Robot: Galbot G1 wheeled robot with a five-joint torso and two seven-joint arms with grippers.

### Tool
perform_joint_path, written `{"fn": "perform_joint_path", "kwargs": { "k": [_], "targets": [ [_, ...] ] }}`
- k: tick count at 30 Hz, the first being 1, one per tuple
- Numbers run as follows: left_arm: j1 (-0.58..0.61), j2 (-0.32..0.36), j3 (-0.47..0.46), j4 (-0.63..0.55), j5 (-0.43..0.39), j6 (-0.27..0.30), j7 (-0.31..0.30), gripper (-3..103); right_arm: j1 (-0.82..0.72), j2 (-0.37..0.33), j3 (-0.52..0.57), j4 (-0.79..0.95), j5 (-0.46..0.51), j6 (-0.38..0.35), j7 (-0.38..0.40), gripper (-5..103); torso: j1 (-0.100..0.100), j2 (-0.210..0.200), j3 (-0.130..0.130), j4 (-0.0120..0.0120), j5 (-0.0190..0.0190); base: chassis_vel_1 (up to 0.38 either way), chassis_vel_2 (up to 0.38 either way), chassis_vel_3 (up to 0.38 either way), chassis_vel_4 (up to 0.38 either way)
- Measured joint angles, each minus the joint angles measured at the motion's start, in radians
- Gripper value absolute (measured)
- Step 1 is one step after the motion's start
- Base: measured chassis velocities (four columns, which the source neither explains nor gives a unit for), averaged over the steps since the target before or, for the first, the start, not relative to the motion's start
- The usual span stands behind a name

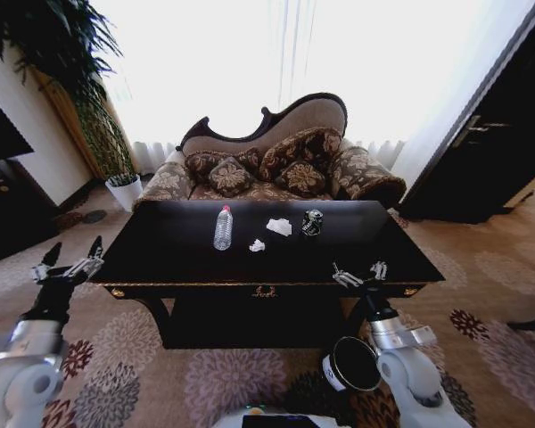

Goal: Move to the front of the table and place the trash on the table into the trash bin.

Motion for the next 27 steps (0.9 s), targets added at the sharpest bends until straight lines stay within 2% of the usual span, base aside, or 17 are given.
{"fn": "perform_joint_path", "kwargs": {
  "k": [6,9,13,14,17,20,27],
  "targets": [
    [-0.015,0.049,0.015,0.004,-0.041,0.043,-0.023,100,0.013,0.003,-0.022,0.016,-0.006,0.003,0.003,100,0.0,0.0,0.0,0.0002,0.0001,0.0,0.0,0.0,0.0],
    [-0.046,0.067,0.041,0.02,-0.092,0.077,-0.048,100,0.023,0.001,-0.048,0.038,-0.001,-0.027,-0.01,100,0.0,0.0,0.0,-0.0002,-0.0001,0.0,0.0,0.0,0.0],
    [-0.086,0.093,0.07,0.072,-0.1,0.091,-0.067,100,0.038,-0.013,-0.079,0.049,-0.006,-0.064,-0.023,100,0.0,0.0,0.0,0.0006,0.0001,0.0,0.0,0.0,0.0],
    [-0.138,0.125,0.127,0.129,-0.1,0.097,-0.074,100,0.042,-0.019,-0.086,0.057,-0.006,-0.08,-0.028,100,0.0,0.0,0.0,0.0005,-0.0001,0.0,0.0,0.0,0.0],
    [-0.184,0.149,0.174,0.167,-0.1,0.1,-0.079,100,0.042,-0.023,-0.087,0.061,-0.007,-0.087,-0.03,100,0.0,0.0,0.0,0.0001,-0.0003,0.0,0.0,0.0,0.0],
    [-0.308,0.2,0.275,0.234,-0.097,0.103,-0.082,100,0.032,-0.031,-0.075,0.06,-0.018,-0.082,-0.038,100,0.0,0.0,0.0,-0.0001,0.0001,0.0,0.0,0.0,0.0],
    [-0.43,0.251,0.371,0.244,-0.13,0.122,-0.083,100,0.018,-0.029,-0.055,0.052,-0.02,-0.063,-0.043,100,0.0,0.0,0.0,-0.0001,0.0002,0.0,0.0,0.0,0.0]
  ]
}}
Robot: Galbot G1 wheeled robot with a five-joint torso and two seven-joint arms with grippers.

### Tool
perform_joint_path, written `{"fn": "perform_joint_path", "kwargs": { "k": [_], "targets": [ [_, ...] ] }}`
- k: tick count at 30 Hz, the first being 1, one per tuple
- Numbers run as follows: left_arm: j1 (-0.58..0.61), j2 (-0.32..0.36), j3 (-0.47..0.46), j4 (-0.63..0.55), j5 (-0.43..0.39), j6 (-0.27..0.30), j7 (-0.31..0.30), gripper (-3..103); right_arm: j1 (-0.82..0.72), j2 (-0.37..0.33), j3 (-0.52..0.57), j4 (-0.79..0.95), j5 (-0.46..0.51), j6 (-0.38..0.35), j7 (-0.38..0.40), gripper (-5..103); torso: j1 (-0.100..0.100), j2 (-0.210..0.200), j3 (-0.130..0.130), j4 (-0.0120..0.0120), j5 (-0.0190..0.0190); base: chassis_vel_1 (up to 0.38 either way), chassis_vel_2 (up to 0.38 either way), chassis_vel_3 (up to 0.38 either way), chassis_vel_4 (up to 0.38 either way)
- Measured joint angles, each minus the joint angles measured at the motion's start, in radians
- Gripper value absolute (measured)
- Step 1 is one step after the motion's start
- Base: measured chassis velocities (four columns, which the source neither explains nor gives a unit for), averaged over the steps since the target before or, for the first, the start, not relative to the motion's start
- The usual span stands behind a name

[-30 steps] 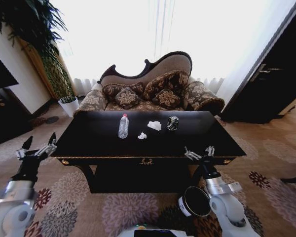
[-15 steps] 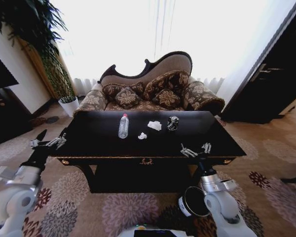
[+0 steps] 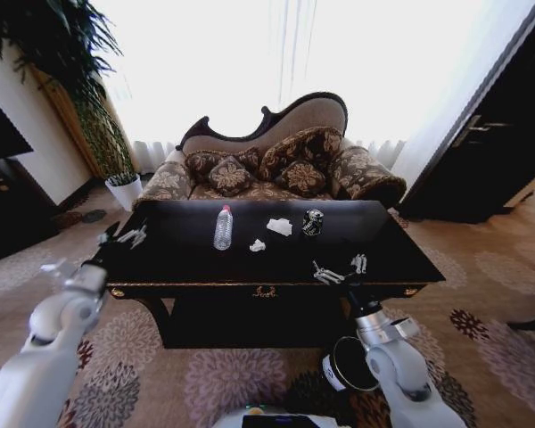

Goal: Move to the front of the table and place the trash on the table into the trash bin.

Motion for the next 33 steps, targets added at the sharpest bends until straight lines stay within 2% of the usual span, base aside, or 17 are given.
{"fn": "perform_joint_path", "kwargs": {
  "k": [2,5,8,10,11,13,16,18,19,24,28,33],
  "targets": [
    [-0.045,0.026,0.058,-0.019,-0.06,0.021,-0.017,100,0.001,0.002,0.005,0.004,0.0,0.0,-0.001,100,0.0,0.0,0.0,0.0003,0.0001,0.0,0.0,0.0,0.0],
    [-0.076,0.048,0.101,-0.028,-0.085,0.033,-0.022,100,0.001,0.003,0.008,0.011,0.001,-0.004,-0.002,100,0.0,0.0,0.0,0.0002,-0.0002,0.0,0.0,0.0,0.0],
    [-0.146,0.116,0.189,-0.04,-0.151,0.061,-0.034,100,-0.01,0.003,0.009,0.029,0.002,-0.009,-0.012,100,0.0,0.0,0.0,0.0002,0.0,0.0,0.0,0.0,0.0],
    [-0.156,0.125,0.202,-0.04,-0.163,0.065,-0.037,100,-0.012,0.003,0.009,0.032,0.002,-0.009,-0.014,100,0.0,0.0,0.0,0.0001,0.0001,0.0,0.0,0.0,0.0],
    [-0.189,0.155,0.248,-0.035,-0.198,0.076,-0.04,100,-0.02,0.004,0.004,0.037,-0.004,-0.009,-0.021,100,0.0,0.0,0.0,0.0002,-0.0001,0.0,0.0,0.0,0.0],
    [-0.241,0.188,0.313,-0.014,-0.213,0.086,-0.034,100,-0.026,0.01,-0.002,0.044,-0.013,-0.008,-0.029,100,0.0,0.0,0.0,0.0002,0.0,0.0,0.0,0.0,0.0],
    [-0.275,0.207,0.352,-0.002,-0.223,0.09,-0.027,100,-0.03,0.013,-0.006,0.048,-0.016,-0.009,-0.034,100,0.0,0.0,0.0,0.0003,-0.0005,0.0,0.0,0.0,0.0],
    [-0.37,0.249,0.459,0.024,-0.281,0.096,-0.014,100,-0.036,0.014,-0.01,0.052,-0.023,-0.009,-0.047,100,0.0,0.0,0.0,0.0002,0.0,0.0,0.0,0.0,0.0],
    [-0.37,0.249,0.459,0.024,-0.281,0.096,-0.014,100,-0.036,0.014,-0.01,0.052,-0.023,-0.009,-0.047,100,0.0,0.0,0.0,0.0002,0.0,0.0,0.0,0.0,0.0],
    [-0.547,0.259,0.669,0.087,-0.352,0.111,-0.01,100,-0.043,0.01,-0.009,0.055,-0.02,-0.002,-0.069,100,0.0,0.0,0.0,0.0002,0.0,0.0,0.0,0.0,0.0],
    [-0.606,0.219,0.742,0.098,-0.367,0.119,-0.021,100,-0.044,0.002,-0.009,0.054,-0.015,0.006,-0.076,100,0.0,0.0,0.0,0.0,0.0,0.0,0.0,0.0,0.0],
    [-0.604,0.163,0.773,0.089,-0.357,0.136,-0.063,100,-0.042,0.004,-0.015,0.049,-0.015,0.015,-0.086,100,0.0,0.0,0.0,0.0003,0.0002,0.0,0.0,0.0,0.0]
  ]
}}
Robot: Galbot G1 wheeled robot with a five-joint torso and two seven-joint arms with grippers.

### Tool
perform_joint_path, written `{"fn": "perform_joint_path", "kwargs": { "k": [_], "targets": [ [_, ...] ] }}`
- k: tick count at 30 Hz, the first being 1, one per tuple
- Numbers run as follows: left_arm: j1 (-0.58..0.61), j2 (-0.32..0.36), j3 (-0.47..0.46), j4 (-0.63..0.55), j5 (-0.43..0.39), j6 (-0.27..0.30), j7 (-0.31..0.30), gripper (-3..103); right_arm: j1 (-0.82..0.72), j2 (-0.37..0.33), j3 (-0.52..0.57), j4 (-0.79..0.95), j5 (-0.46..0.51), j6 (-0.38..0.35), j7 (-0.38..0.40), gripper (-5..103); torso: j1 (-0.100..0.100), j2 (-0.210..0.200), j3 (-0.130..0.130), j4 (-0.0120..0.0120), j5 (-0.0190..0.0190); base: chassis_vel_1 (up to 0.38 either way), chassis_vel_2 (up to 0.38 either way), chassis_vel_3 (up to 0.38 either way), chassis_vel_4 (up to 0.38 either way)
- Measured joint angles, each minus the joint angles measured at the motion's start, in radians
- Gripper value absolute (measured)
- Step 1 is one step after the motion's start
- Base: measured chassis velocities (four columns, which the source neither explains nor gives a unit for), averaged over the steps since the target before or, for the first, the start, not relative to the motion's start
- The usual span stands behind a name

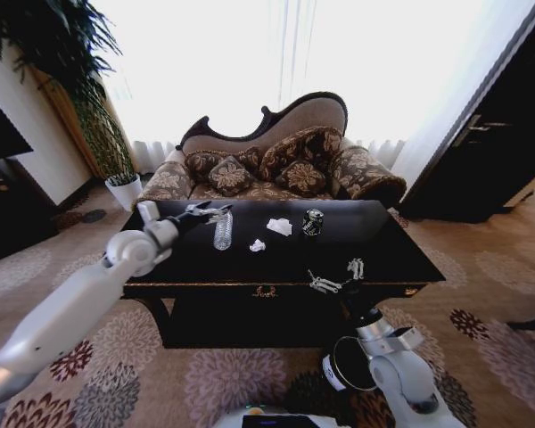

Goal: Move to the front of the table and place the trash on the table into the trash bin.

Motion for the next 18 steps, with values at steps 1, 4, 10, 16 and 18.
{"fn": "perform_joint_path", "kwargs": {
  "k": [1,4,10,16,18],
  "targets": [
    [0.0,-0.022,0.008,0.005,0.005,0.004,-0.021,100,-0.001,0.002,-0.002,-0.001,0.0,0.004,-0.005,100,0.0,0.0,0.0,-0.0001,-0.0001,0.0,0.0,0.0,0.0],
    [0.0,-0.072,0.02,0.019,0.013,0.013,-0.068,100,-0.005,0.006,-0.007,-0.003,0.0,0.01,-0.014,100,0.0,0.0,0.0,-0.0001,-0.0003,0.0,0.0,0.0,0.0],
    [0.066,-0.146,0.002,0.021,0.053,0.041,-0.149,100,-0.002,0.008,-0.014,-0.011,-0.002,0.017,-0.031,100,0.0,0.0,0.0,-0.0003,-0.0001,0.0,0.0,0.0,0.0],
    [0.145,-0.146,-0.06,-0.008,0.074,0.056,-0.162,100,0.004,0.003,-0.021,-0.021,-0.004,0.017,-0.04,100,0.0,0.0,0.0,0.0,-0.0002,0.0,0.0,0.0,0.0],
    [0.169,-0.146,-0.083,-0.012,0.08,0.054,-0.145,100,0.012,-0.002,-0.027,-0.03,-0.005,0.017,-0.042,100,0.0,0.0,0.0,0.0001,-0.0002,0.0,0.0,0.0,0.0]
  ]
}}
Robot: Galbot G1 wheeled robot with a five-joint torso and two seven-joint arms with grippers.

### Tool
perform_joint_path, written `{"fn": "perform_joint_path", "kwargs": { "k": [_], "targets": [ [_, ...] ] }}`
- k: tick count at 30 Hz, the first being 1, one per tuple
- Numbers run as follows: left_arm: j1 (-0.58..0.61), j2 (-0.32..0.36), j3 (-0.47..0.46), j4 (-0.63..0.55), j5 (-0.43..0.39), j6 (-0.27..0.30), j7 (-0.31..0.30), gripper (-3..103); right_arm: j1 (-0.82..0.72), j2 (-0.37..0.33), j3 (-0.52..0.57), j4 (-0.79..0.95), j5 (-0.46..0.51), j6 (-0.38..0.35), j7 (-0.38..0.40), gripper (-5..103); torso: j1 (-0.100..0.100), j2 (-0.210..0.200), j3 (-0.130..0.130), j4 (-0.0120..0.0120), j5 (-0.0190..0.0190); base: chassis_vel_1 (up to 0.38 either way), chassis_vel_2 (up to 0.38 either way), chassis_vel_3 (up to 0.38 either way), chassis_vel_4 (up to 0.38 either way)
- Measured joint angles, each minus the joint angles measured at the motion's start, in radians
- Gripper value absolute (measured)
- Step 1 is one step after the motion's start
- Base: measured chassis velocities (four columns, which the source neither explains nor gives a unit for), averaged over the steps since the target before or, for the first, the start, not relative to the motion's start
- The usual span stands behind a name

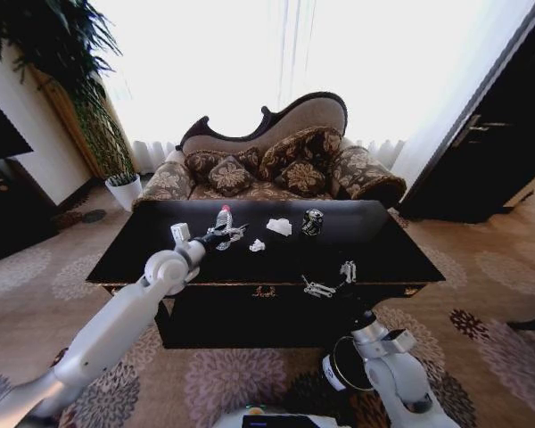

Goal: Move to the front of the table and place the trash on the table into the trash bin.

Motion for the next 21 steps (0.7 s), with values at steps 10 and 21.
{"fn": "perform_joint_path", "kwargs": {
  "k": [10,21],
  "targets": [
    [0.056,-0.012,-0.038,-0.008,0.041,-0.013,0.073,100,0.007,-0.004,-0.01,-0.007,-0.001,0.003,-0.007,100,0.0,0.0,0.0,-0.0001,0.0,0.0,0.0,0.0,0.0],
    [0.137,-0.007,-0.143,-0.055,0.108,-0.014,0.09,100,0.006,-0.009,-0.012,-0.019,0.0,0.02,-0.022,100,0.0,0.0,0.0,-0.0003,-0.0001,0.0,0.0,0.0,0.0]
  ]
}}
